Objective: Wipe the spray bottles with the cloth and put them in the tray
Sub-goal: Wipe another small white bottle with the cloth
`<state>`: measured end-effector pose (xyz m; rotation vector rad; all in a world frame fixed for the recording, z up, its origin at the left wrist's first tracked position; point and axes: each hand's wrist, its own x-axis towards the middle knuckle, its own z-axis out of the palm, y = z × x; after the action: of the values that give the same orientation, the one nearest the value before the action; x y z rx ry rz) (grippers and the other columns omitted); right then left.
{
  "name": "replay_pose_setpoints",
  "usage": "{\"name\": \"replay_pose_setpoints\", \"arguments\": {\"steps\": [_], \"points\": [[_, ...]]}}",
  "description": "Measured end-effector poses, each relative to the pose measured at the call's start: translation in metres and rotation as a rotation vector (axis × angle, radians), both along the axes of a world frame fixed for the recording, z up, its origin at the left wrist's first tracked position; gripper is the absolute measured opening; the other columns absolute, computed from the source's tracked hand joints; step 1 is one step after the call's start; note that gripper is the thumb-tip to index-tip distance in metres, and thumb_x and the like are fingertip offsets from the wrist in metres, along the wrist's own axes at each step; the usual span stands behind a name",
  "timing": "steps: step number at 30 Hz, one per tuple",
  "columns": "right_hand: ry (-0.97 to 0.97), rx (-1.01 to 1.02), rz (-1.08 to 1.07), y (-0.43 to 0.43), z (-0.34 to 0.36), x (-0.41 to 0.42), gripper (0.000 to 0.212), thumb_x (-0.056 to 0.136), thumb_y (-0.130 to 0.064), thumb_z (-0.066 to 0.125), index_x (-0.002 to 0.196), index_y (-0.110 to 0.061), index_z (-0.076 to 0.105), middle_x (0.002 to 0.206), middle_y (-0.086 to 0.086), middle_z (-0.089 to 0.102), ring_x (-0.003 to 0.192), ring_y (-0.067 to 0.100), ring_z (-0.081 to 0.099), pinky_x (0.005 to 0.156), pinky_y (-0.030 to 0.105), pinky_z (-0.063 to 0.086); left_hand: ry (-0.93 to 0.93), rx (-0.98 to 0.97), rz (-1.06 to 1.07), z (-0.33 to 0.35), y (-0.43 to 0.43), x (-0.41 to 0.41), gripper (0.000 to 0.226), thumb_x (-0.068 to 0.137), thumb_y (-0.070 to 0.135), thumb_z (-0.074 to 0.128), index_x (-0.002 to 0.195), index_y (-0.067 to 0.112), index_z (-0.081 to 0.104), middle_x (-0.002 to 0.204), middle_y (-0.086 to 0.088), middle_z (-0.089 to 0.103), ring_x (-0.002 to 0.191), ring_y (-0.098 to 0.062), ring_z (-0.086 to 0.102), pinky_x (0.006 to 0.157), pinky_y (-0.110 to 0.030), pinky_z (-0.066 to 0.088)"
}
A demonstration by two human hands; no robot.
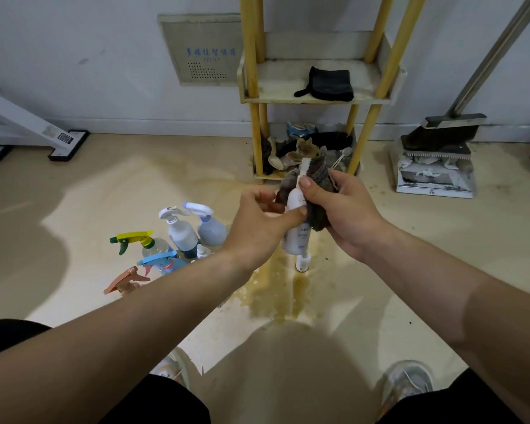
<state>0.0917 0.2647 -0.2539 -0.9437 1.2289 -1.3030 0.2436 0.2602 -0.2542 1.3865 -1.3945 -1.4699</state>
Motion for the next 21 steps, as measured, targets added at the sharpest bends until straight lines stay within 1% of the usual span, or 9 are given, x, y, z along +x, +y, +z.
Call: {"name": "replay_pose_setpoints", "arguments": {"steps": [2, 3, 5, 8, 10, 13, 15, 18, 21], "points": [[-0.049, 0.011, 0.026, 0.001, 0.003, -0.002, 0.012, 0.098, -0.013, 0.06, 0.105, -0.007, 0.069, 0.095, 0.007, 0.075, 0.093, 0.022, 0.072, 0.076, 0.029, 0.056, 0.041, 0.126, -0.14, 0.001, -0.001, 0.002, 0.021, 0.091, 0.028, 0.073, 0.105, 0.021, 0.058, 0.102, 0.003, 0.073, 0.1, -0.017, 0.07, 0.097, -0.045, 0.056], [-0.073, 0.018, 0.032, 0.001, 0.003, -0.003, 0.012, 0.098, -0.012, 0.059, 0.104, -0.007, 0.069, 0.094, 0.006, 0.075, 0.091, 0.021, 0.072, 0.074, 0.027, 0.056, 0.08, 0.199, -0.208, 0.0, -0.002, 0.004, 0.02, 0.093, 0.025, 0.071, 0.109, 0.018, 0.061, 0.104, -0.001, 0.075, 0.101, -0.02, 0.071, 0.098, -0.046, 0.055], [-0.109, 0.034, 0.022, 0.002, 0.005, -0.004, 0.014, 0.099, -0.012, 0.059, 0.106, -0.005, 0.068, 0.095, 0.006, 0.076, 0.09, 0.021, 0.073, 0.074, 0.028, 0.057, 0.127, 0.272, -0.295, -0.001, -0.005, 0.008, 0.031, 0.095, 0.018, 0.068, 0.124, 0.011, 0.06, 0.114, -0.01, 0.074, 0.106, -0.024, 0.071, 0.098, -0.042, 0.056], [-0.101, 0.052, -0.012, 0.0, 0.006, -0.007, 0.023, 0.098, -0.014, 0.061, 0.116, -0.001, 0.066, 0.106, 0.012, 0.075, 0.102, 0.029, 0.072, 0.088, 0.038, 0.057, 0.02, 0.109, -0.361, -0.001, -0.007, 0.012, 0.028, 0.096, 0.011, 0.065, 0.124, 0.009, 0.063, 0.112, -0.011, 0.075, 0.104, -0.023, 0.072, 0.094, -0.037, 0.058], [-0.084, 0.049, -0.017, -0.002, 0.007, -0.008, 0.021, 0.096, -0.015, 0.063, 0.113, -0.004, 0.067, 0.108, 0.012, 0.074, 0.107, 0.031, 0.07, 0.095, 0.042, 0.055, -0.06, 0.025, -0.326, -0.001, -0.007, 0.011, 0.03, 0.09, 0.015, 0.073, 0.12, 0.01, 0.067, 0.108, -0.009, 0.076, 0.1, -0.024, 0.073, 0.092, -0.039, 0.059], [-0.063, 0.036, 0.003, -0.001, 0.008, -0.006, 0.01, 0.095, -0.015, 0.064, 0.104, -0.013, 0.07, 0.099, 0.005, 0.075, 0.101, 0.024, 0.071, 0.089, 0.038, 0.056, -0.178, -0.052, -0.245, -0.003, -0.005, 0.008, 0.044, 0.073, 0.035, 0.089, 0.11, 0.019, 0.071, 0.1, -0.002, 0.075, 0.093, -0.022, 0.071, 0.088, -0.045, 0.059], [-0.022, 0.019, 0.033, -0.001, 0.008, -0.004, 0.009, 0.094, -0.015, 0.065, 0.102, -0.016, 0.07, 0.096, 0.002, 0.076, 0.099, 0.023, 0.071, 0.09, 0.038, 0.056, -0.231, -0.064, -0.228, -0.005, -0.004, 0.007, 0.048, 0.067, 0.043, 0.091, 0.105, 0.021, 0.072, 0.096, -0.001, 0.074, 0.09, -0.021, 0.07, 0.087, -0.048, 0.058], [0.014, 0.002, 0.056, 0.0, 0.008, -0.003, 0.012, 0.093, -0.017, 0.067, 0.104, -0.016, 0.07, 0.1, 0.005, 0.075, 0.104, 0.026, 0.071, 0.094, 0.04, 0.056, -0.226, -0.069, -0.215, -0.005, 0.001, 0.004, 0.043, 0.072, 0.041, 0.088, 0.105, 0.02, 0.072, 0.096, -0.001, 0.073, 0.089, -0.02, 0.068, 0.087, -0.046, 0.057], [-0.022, 0.016, 0.031, 0.0, 0.011, -0.003, 0.013, 0.092, -0.015, 0.067, 0.105, -0.012, 0.069, 0.1, 0.008, 0.075, 0.101, 0.027, 0.071, 0.092, 0.039, 0.057, -0.201, -0.042, -0.233, -0.005, 0.005, 0.0, 0.043, 0.08, 0.043, 0.082, 0.113, 0.02, 0.067, 0.102, 0.003, 0.071, 0.095, -0.016, 0.067, 0.091, -0.043, 0.057]]}}
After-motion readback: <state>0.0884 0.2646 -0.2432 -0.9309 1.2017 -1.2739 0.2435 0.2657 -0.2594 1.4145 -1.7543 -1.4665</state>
